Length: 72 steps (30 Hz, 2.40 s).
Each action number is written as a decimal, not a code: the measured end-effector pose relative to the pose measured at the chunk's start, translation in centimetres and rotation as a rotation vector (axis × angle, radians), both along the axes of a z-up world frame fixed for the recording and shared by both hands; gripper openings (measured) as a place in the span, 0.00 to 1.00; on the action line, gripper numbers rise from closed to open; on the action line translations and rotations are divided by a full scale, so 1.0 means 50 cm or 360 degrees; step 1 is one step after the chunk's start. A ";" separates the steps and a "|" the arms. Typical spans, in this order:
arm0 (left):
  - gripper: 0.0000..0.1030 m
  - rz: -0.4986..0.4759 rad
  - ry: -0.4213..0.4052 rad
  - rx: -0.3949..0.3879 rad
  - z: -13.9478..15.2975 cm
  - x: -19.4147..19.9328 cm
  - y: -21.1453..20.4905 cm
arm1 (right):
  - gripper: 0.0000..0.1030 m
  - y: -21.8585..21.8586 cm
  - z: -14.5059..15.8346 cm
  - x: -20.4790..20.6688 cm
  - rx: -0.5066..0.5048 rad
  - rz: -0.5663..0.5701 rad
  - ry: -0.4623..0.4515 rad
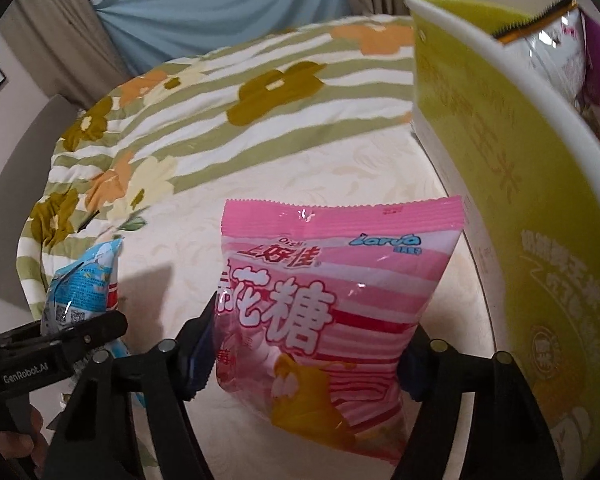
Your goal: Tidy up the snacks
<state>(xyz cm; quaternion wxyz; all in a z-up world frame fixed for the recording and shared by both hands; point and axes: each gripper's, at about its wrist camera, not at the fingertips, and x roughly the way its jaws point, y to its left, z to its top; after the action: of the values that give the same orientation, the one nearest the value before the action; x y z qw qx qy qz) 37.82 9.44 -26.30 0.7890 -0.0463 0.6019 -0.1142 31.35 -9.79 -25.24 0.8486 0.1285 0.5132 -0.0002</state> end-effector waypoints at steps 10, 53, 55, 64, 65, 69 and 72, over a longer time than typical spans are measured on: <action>0.60 -0.0095 -0.0171 -0.0079 0.138 -0.028 -0.019 | 0.66 0.008 0.139 -0.061 0.0046 0.0058 -0.0180; 0.92 0.0035 -0.0451 -0.0160 0.315 -0.129 -0.502 | 0.67 -0.441 0.302 -0.210 0.0107 0.0203 -0.0336; 0.92 0.0080 -0.0463 -0.0121 0.317 -0.143 -0.491 | 0.68 -0.428 0.302 -0.212 0.0106 0.0256 -0.0345; 0.92 0.0253 -0.0481 0.0011 0.314 -0.227 -0.440 | 0.91 -0.383 0.271 -0.215 0.0164 0.0441 -0.0354; 0.92 0.0254 -0.0474 0.0019 0.309 -0.237 -0.438 | 0.92 -0.381 0.265 -0.222 0.0148 0.0438 -0.0351; 0.92 0.0230 -0.0460 0.0036 0.299 -0.275 -0.436 | 0.92 -0.385 0.251 -0.262 0.0084 0.0393 -0.0335; 0.92 0.0204 -0.0484 0.0018 0.307 -0.304 -0.436 | 0.92 -0.389 0.255 -0.282 0.0014 0.0349 -0.0331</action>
<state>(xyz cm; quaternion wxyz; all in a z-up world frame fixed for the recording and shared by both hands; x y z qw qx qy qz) 22.60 -12.36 -10.95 0.8769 -0.0623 0.4720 -0.0659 17.25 -29.24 -12.48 0.8916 0.0747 0.4334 0.1080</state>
